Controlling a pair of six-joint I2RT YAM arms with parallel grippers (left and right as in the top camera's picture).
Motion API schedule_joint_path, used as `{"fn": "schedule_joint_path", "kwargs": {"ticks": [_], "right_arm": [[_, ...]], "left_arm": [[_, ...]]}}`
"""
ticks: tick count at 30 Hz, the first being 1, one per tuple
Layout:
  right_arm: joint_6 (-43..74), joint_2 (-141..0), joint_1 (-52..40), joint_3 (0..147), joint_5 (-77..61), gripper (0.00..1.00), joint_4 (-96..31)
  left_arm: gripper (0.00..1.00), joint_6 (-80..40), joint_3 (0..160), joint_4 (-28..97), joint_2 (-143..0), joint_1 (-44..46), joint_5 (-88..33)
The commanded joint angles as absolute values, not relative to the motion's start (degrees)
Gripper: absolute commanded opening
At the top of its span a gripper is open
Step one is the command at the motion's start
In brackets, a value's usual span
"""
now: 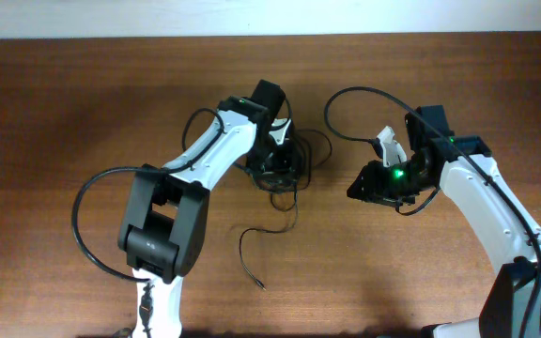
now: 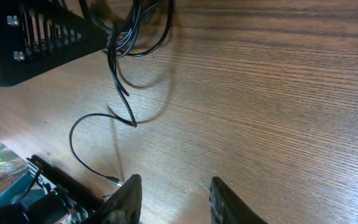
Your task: Untangle cables
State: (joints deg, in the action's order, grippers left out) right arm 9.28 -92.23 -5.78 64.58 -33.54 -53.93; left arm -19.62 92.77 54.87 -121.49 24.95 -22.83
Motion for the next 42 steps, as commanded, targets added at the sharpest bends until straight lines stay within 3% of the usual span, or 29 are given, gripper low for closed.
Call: {"fn": "schedule_joint_path", "kwargs": {"ticks": [1,12,14,16,20,24,32,38,42], "right_arm": [[9.5,-92.6,-6.0,63.7,-34.0,0.36,-53.9],[9.5,-92.6,-6.0,63.0,-33.8,0.36,-53.9],[9.5,-92.6,-6.0,63.0,-33.8,0.36,-53.8],[9.5,-92.6,-6.0,63.0,-33.8,0.36,-53.6],[9.5,-92.6,-6.0,63.0,-32.9,0.36,-53.7],[9.5,-92.6,-6.0,63.0,-28.0,0.35,-54.2],[9.4,-92.6,-6.0,63.0,-32.8,0.36,-54.6],[9.6,-92.6,-6.0,63.0,-42.5,0.35,-52.5],[11.5,-92.6,-6.0,63.0,-45.6,0.25,-49.7]], "left_arm": [[0.44,-22.7,93.8,54.1,-122.1,26.0,-18.4],[0.35,-26.6,90.8,50.1,-122.5,27.7,-15.2],[0.23,-26.8,89.9,49.2,-122.7,27.7,-15.2],[0.01,-26.8,89.1,48.4,-122.7,27.7,-15.2],[0.00,-25.5,89.5,48.2,-122.7,27.4,-15.8],[0.00,-13.1,91.4,49.1,-122.2,25.1,-29.7],[0.00,2.7,91.8,51.9,-122.0,18.8,-58.0],[0.00,10.2,91.8,53.9,-122.0,17.5,-65.2],[0.00,12.4,91.8,54.0,-122.0,17.5,-66.5]]}}
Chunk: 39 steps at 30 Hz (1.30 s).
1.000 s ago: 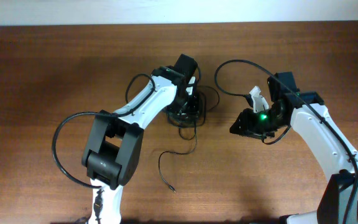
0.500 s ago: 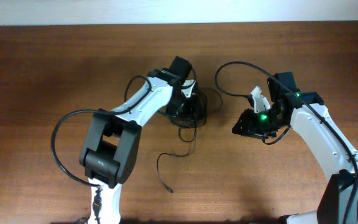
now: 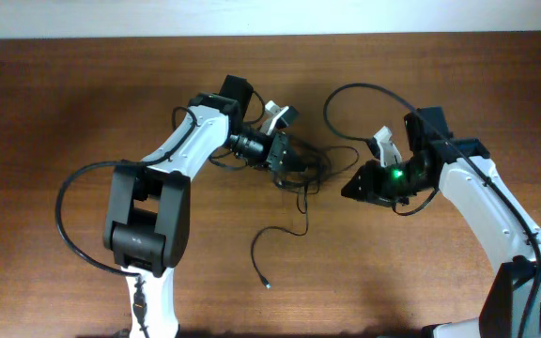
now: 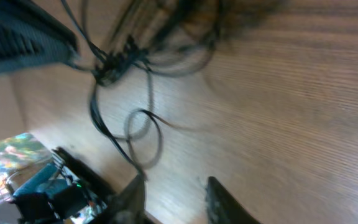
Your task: Untangle cables
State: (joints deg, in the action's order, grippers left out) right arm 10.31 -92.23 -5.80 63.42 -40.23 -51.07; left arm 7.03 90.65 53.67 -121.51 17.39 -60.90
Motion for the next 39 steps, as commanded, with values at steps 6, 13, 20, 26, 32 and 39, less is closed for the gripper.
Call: {"fn": "schedule_joint_path", "kwargs": {"ticks": [6,13,20,26,32,39], "right_arm": [[12.3,-92.6,-6.0,63.0,-47.2,0.08,-48.1],[12.5,-92.6,-6.0,63.0,-41.5,0.04,-49.5],[12.5,-92.6,-6.0,62.9,-29.7,0.04,-49.0],[12.5,-92.6,-6.0,62.9,-24.8,0.04,-48.9],[12.6,-92.7,-6.0,62.9,-24.8,0.04,-48.4],[19.1,-94.3,-6.0,62.9,-27.4,0.04,-46.4]], "left_arm": [[0.00,14.9,91.8,54.1,-122.0,17.5,-67.9],[0.00,15.1,91.8,54.2,-122.0,19.4,-59.8],[0.00,10.5,91.8,54.1,-122.0,24.7,-43.4],[0.11,4.7,91.8,54.0,-122.0,30.0,-33.1],[0.23,-1.8,92.4,55.6,-122.0,31.4,-27.2],[0.34,-2.0,92.7,57.3,-116.7,30.7,-27.1]]}}
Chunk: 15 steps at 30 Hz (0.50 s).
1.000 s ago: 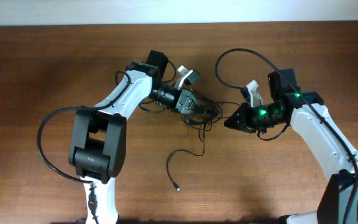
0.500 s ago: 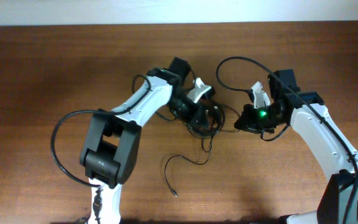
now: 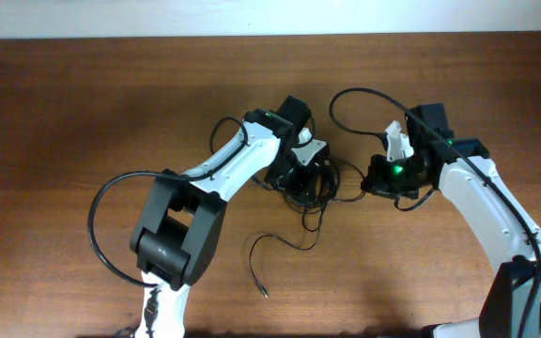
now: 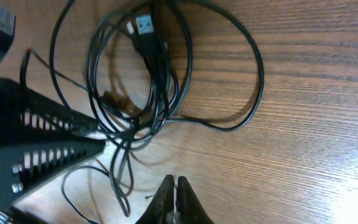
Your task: Untangle cables
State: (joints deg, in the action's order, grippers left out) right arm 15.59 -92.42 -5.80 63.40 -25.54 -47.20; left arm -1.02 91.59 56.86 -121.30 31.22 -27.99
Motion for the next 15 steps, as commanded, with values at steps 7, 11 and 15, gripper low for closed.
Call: {"fn": "schedule_joint_path", "kwargs": {"ticks": [7,11,15], "right_arm": [[19.1,-98.9,-6.0,62.9,-34.7,0.32,-45.5],[20.2,-103.0,-6.0,62.9,-46.0,0.30,-41.6],[27.0,-106.9,-6.0,62.9,-45.9,0.23,-38.7]], "left_arm": [[0.48,-4.5,92.7,61.3,-115.3,31.3,-27.1],[0.47,-14.1,92.7,60.4,-115.5,32.2,-25.6],[0.44,-21.0,92.7,59.5,-115.5,33.0,-22.5]]}}
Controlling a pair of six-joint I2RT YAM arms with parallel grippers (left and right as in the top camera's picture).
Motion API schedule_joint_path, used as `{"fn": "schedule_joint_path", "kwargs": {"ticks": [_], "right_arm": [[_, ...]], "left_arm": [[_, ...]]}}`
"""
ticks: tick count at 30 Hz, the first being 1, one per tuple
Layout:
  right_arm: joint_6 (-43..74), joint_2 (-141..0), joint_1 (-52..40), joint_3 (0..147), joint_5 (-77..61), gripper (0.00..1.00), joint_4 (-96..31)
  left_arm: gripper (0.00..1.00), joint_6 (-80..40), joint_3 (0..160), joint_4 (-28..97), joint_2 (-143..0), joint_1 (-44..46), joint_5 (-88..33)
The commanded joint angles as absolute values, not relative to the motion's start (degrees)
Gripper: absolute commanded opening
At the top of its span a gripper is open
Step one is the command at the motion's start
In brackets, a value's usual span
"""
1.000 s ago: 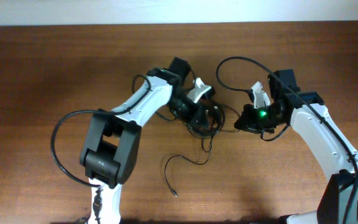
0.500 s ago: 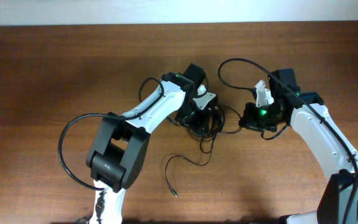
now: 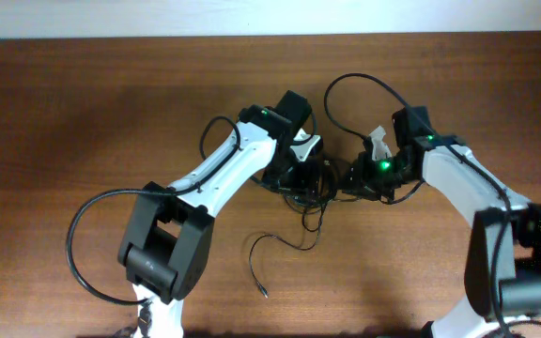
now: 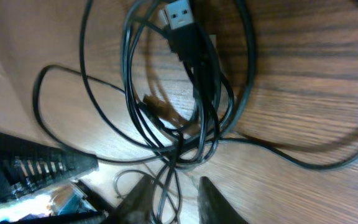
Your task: Untangle cables
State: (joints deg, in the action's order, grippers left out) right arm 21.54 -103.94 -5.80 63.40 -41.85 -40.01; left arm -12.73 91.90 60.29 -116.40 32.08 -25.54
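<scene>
A knot of black cables lies mid-table between both arms. My left gripper reaches into it from the left and is shut on the bundle; its ribbed black finger shows in the right wrist view. My right gripper is at the tangle's right side. In the right wrist view that gripper is open, with strands of the tangle running down between its fingers. A black USB plug lies at the top of the loops. One thin loose end trails toward the front.
The right arm's own cable loop arches behind the tangle. The left arm's loop hangs by its base. The wooden table's back edge meets a white wall.
My right gripper, shut beside the tangle before, is now open and has moved left, so strands lie between its fingers. The left gripper and the bundle have barely moved.
First the left gripper held the bundle at the back while the right gripper stood open well to the right. Then the bundle was pulled left and stretched out. Later it lay bunched mid-table with the right gripper shut beside it. Now the right gripper is open around strands.
</scene>
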Motion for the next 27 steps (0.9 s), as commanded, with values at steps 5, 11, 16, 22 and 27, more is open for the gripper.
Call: {"fn": "schedule_joint_path", "kwargs": {"ticks": [5,11,16,22,27], "right_arm": [[29.9,-110.5,-6.1,62.9,-46.8,0.22,-38.1],[30.5,-110.6,-6.1,62.9,-47.0,0.23,-38.1],[31.0,-110.6,-6.8,62.9,-47.0,0.23,-37.4],[33.5,-110.6,-9.0,62.9,-47.0,0.23,-36.0],[35.0,-110.6,-10.1,62.9,-47.4,0.22,-35.1]], "left_arm": [[0.45,-21.3,92.7,59.0,-115.6,33.1,-22.5],[0.38,-24.9,92.7,59.0,-116.0,33.7,-22.4],[0.36,-28.1,92.7,58.6,-117.3,34.6,-22.5],[0.30,-30.9,92.7,57.1,-118.3,35.6,-22.4],[0.27,-30.9,92.5,57.1,-118.5,35.7,-21.9]]}}
